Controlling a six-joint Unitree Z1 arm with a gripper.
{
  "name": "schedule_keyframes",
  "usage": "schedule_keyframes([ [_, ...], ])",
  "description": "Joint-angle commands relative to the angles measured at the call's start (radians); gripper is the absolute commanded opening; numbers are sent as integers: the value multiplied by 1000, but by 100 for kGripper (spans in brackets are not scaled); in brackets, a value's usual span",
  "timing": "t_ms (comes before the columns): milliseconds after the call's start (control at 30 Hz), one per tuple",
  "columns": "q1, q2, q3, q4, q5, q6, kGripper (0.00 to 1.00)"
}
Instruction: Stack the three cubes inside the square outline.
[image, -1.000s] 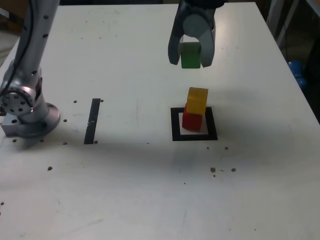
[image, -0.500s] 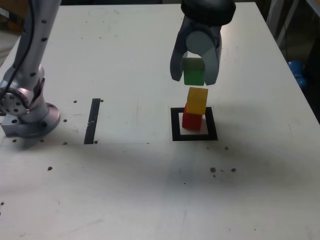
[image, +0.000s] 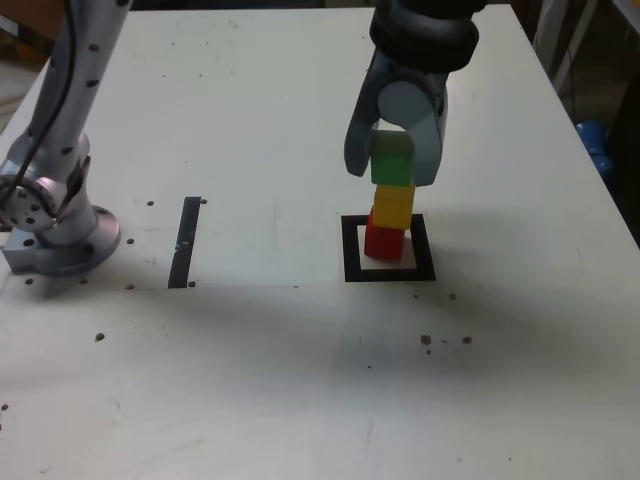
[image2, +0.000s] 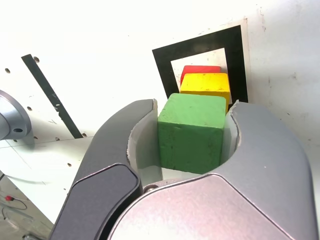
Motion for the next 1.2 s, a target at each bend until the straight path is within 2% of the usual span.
schedule_keyframes([
  [0, -1, 5, 0, 6, -1, 0, 66],
  [100, -1, 6, 4, 3, 0, 1, 94],
  [167, -1, 7, 7, 2, 0, 1, 99],
  [667, -1, -26, 24, 3, 17, 1, 100],
  [867, 0, -115, 99, 3, 41, -15, 100],
  [1167, 5, -274, 307, -23, 68, -68, 100],
])
